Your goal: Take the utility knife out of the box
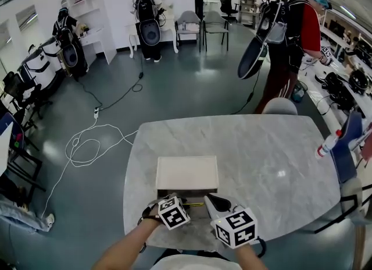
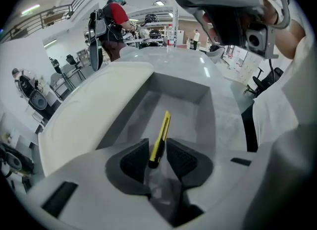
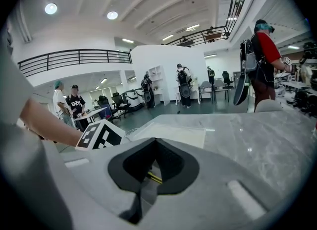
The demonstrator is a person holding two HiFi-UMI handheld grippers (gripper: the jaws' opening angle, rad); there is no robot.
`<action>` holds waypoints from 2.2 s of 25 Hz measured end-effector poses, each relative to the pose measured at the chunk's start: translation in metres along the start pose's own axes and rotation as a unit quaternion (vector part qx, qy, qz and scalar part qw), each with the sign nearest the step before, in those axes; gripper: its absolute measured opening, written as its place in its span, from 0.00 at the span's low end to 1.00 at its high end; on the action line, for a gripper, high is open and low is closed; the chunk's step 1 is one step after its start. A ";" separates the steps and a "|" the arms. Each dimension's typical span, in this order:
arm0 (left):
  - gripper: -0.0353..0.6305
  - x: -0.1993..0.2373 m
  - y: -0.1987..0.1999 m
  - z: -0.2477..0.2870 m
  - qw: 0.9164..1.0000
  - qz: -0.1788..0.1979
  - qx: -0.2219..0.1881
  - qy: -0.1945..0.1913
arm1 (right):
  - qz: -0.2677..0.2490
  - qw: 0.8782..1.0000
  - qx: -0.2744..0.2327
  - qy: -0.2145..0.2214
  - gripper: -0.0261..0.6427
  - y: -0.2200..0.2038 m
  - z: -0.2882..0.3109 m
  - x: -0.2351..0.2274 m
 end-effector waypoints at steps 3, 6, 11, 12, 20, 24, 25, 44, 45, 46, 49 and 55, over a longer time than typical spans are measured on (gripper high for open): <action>0.18 -0.003 0.001 0.005 1.000 0.010 0.018 0.000 | -0.004 1.000 0.004 0.011 0.05 -0.001 -0.002 -0.006; 0.18 -0.004 0.000 0.009 1.000 0.009 0.030 0.003 | -0.007 1.000 0.009 0.022 0.05 -0.002 -0.003 -0.010; 0.16 -0.004 0.001 0.008 0.999 -0.002 0.033 0.011 | -0.010 0.999 0.014 0.038 0.05 -0.005 -0.002 -0.011; 0.15 -0.004 0.001 0.008 0.999 -0.004 0.034 0.014 | -0.010 0.999 0.014 0.041 0.05 -0.005 -0.001 -0.011; 0.14 -0.007 -0.003 0.001 0.999 0.015 0.036 0.022 | -0.002 0.999 0.009 0.039 0.05 -0.007 0.004 -0.004; 0.14 -0.012 -0.003 -0.007 0.999 0.030 0.021 0.018 | 0.006 1.000 0.003 0.027 0.05 -0.006 0.004 -0.001; 0.14 -0.013 -0.002 -0.009 0.999 0.034 0.016 0.017 | 0.008 1.000 0.001 0.023 0.05 -0.005 0.004 -0.001; 0.14 -0.013 0.016 -0.067 0.994 0.002 -0.091 0.053 | 0.013 0.999 -0.039 -0.020 0.05 0.011 -0.009 0.015; 0.14 -0.011 0.018 -0.072 0.993 -0.008 -0.101 0.059 | 0.013 0.999 -0.041 -0.021 0.05 0.013 -0.011 0.015; 0.14 -0.008 0.020 -0.077 0.992 -0.019 -0.110 0.066 | 0.013 0.999 -0.043 -0.021 0.05 0.015 -0.012 0.015; 0.14 -0.003 0.022 -0.089 0.986 -0.050 -0.133 0.086 | 0.011 0.999 -0.050 -0.019 0.05 0.020 -0.016 0.016; 0.14 0.003 0.019 -0.111 0.971 -0.108 -0.181 0.116 | 0.003 0.998 -0.058 -0.013 0.05 0.029 -0.013 0.023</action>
Point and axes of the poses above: the fingertips, and each gripper's own axes: z forward along the fingers, x to its left, y out of its top, the point moved 7 cm from there along -z, backward along the fingers, and after that the axes turned 3 degrees about z, right-handed, at the moved point
